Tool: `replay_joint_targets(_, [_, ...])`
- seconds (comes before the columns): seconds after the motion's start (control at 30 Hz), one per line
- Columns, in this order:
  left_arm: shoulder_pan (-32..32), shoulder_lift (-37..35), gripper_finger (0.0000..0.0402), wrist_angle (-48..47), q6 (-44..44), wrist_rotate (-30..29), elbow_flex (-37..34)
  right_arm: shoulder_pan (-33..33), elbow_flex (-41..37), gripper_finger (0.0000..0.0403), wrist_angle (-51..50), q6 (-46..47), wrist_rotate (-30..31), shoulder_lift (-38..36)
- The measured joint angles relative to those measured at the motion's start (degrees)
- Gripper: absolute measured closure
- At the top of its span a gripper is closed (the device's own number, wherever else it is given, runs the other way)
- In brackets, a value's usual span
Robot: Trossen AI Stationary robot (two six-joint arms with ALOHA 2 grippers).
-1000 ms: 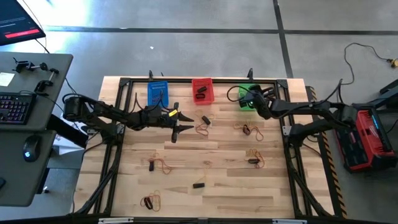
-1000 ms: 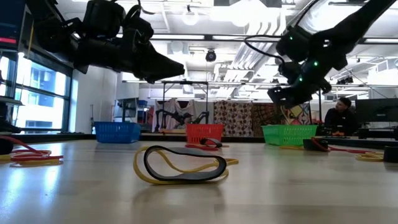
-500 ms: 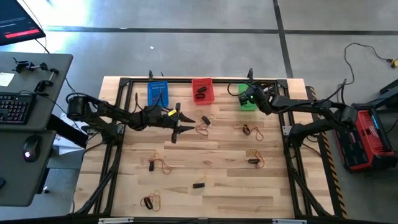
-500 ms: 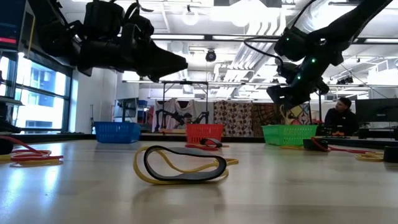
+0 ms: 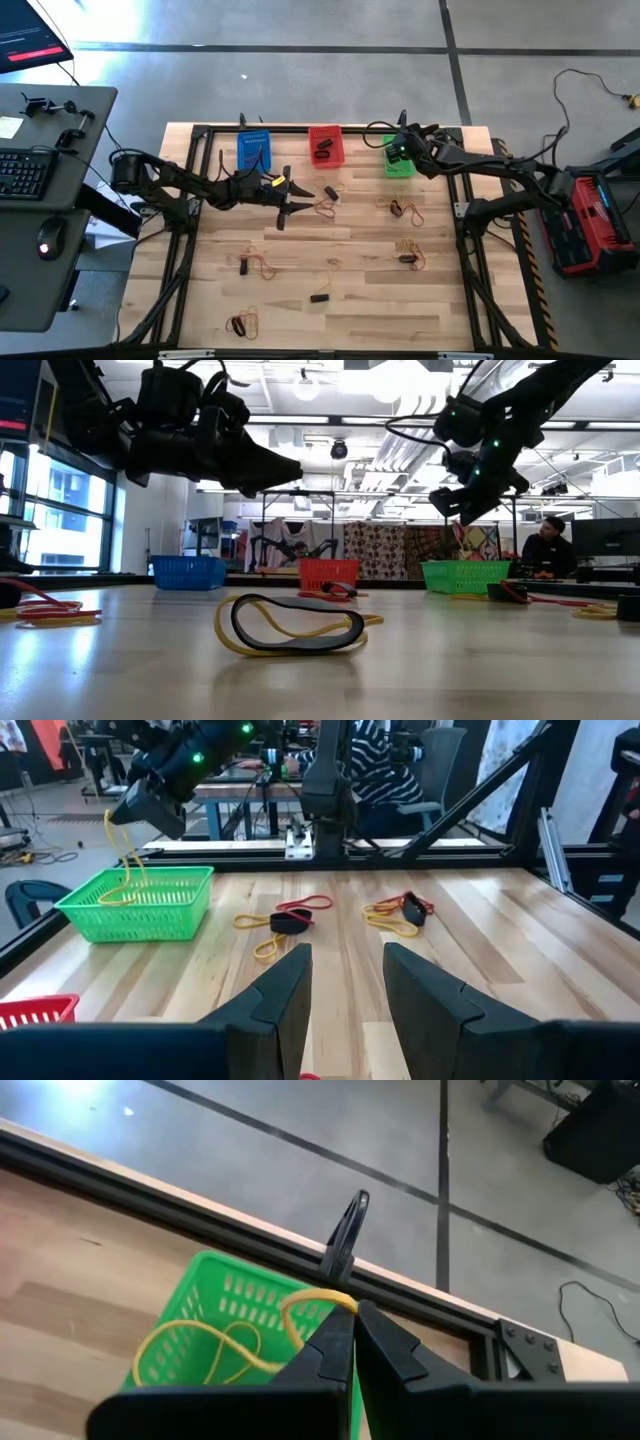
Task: Sort rubber bands into baskets
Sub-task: Put the yellow rubber band into the green bin
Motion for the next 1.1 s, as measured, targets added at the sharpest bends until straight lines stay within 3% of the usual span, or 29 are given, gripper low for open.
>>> replay_joint_targets(0.57, [0.0, 0.0, 0.0282, -0.01, 0.22, -0.11, -0.01, -2.87, -2.36, 0.0403, -2.99, 4.58, -0.77, 0.23])
replay_joint_targets(0.87, [0.0, -0.02, 0.0282, -0.03, -0.04, -0.09, -0.01, -3.02, -2.38, 0.0403, 1.83, 3.9, -6.59, 0.68])
replay_joint_targets(1.1, [0.0, -0.02, 0.0282, -0.06, -0.02, -0.09, -0.01, -4.61, -1.91, 0.0403, 5.89, 2.55, -12.17, 8.24])
